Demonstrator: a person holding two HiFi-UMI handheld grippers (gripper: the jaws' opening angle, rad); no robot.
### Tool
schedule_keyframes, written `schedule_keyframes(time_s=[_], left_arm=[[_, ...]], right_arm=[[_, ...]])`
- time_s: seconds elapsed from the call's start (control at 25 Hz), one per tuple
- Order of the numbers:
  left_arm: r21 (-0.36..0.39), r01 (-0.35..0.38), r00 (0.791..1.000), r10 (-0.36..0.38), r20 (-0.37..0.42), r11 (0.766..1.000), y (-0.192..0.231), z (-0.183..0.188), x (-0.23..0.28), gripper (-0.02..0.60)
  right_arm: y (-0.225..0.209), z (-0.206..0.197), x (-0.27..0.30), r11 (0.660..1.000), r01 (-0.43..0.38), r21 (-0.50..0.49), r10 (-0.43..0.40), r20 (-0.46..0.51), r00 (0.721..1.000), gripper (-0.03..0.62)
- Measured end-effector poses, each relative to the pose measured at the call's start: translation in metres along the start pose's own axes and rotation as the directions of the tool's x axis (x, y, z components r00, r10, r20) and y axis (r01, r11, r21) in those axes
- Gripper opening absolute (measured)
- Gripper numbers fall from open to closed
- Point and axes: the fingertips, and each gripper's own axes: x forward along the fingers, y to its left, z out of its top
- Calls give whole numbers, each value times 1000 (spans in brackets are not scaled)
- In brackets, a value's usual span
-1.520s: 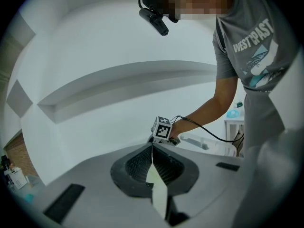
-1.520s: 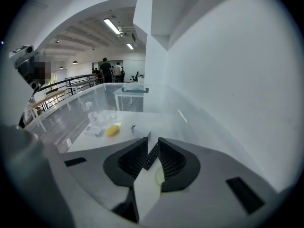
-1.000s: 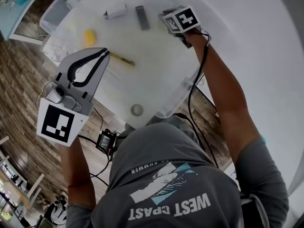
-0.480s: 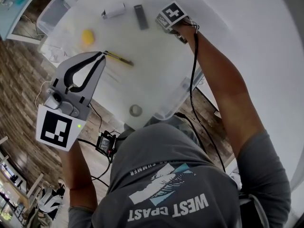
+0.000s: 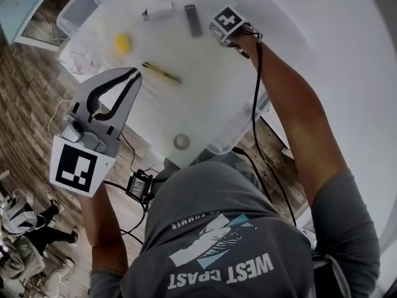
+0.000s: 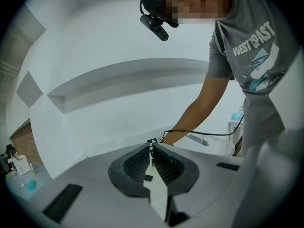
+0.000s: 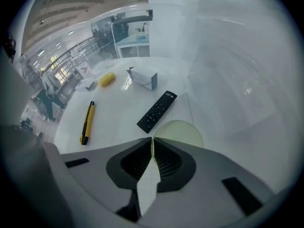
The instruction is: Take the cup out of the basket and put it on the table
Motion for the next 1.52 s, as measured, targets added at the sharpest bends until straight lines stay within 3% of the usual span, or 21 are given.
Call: schedule_keyframes(time_s=[0.4, 0.64, 1.2, 1.52], left_arm=[[5, -11, 1000, 11, 24, 1000, -9, 0, -27, 12], [21, -5, 999, 4, 43, 1000, -16, 0, -44, 12], [41, -21, 997, 17, 82, 999, -33, -3, -90, 12], [31, -38, 996, 36, 86, 999, -30, -11, -113, 12]], right_arm=[[24, 12, -42, 999, 32, -26, -29, 98, 995, 29], [46, 32, -96, 994, 90, -65, -74, 211, 975, 29], [133, 63, -220, 971, 198, -133, -115, 466, 878, 29], [201, 85, -287, 958, 235, -166, -89, 605, 791, 29]])
